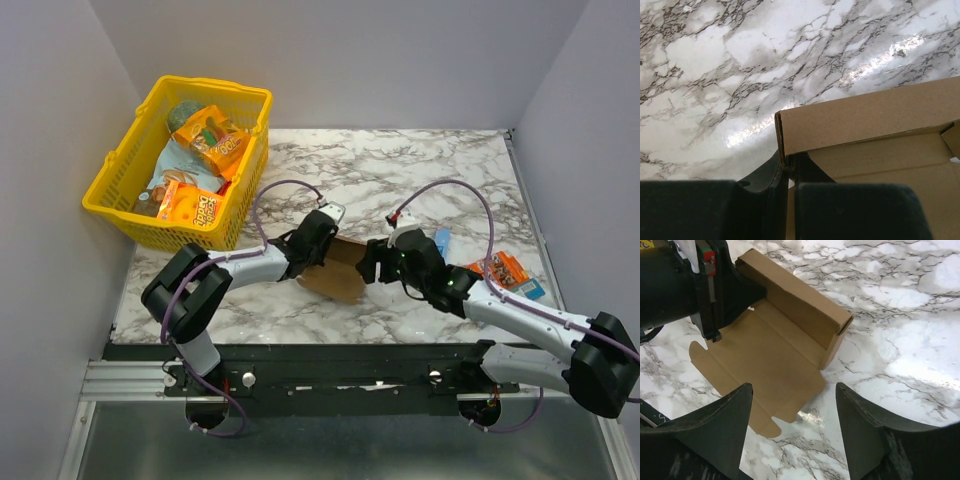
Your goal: Fold the paper box
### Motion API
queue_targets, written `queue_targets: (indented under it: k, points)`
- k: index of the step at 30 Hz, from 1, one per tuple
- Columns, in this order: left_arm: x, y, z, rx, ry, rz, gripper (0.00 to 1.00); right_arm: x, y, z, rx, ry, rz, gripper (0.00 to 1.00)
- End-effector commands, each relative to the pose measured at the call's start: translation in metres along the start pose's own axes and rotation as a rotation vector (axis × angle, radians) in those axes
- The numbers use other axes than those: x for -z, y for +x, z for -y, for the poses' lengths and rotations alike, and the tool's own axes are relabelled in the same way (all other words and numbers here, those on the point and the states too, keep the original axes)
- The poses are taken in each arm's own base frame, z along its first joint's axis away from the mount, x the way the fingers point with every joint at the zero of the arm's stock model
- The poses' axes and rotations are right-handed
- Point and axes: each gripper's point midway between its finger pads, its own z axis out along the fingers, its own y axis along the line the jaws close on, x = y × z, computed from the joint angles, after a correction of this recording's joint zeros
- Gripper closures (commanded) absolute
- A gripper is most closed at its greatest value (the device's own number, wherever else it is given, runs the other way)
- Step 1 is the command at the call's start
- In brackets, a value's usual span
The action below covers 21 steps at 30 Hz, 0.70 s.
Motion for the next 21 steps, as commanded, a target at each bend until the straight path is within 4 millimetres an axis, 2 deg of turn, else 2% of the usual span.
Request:
queue_targets:
  k: [1,4,8,10,13,21]
  points:
    - [0.004,0.021,0.013,-0.103,0.112,-0.086,1.0,0.013,-0.017,0.011,0.096,0.114,-0.081,0.25]
    - [0.008,0.025,0.019,-0.09,0.147,-0.125,1.0,0.012,-0.035,0.013,0.151,0.169,-0.099,0.25]
    - [0.014,0.022,0.025,-0.064,0.177,-0.134,0.98,-0.002,-0.037,0.024,0.23,0.224,-0.096,0.27]
    - [0.016,0.018,0.028,-0.056,0.193,-0.139,0.96,-0.007,-0.038,0.02,0.265,0.198,-0.093,0.29]
    - [0.02,0.016,0.032,-0.055,0.214,-0.156,0.96,-0.016,-0.031,0.012,0.318,0.135,-0.113,0.3]
    - [0.019,0.017,0.034,-0.056,0.22,-0.183,0.97,-0.023,-0.004,0.018,0.351,0.094,-0.137,0.35]
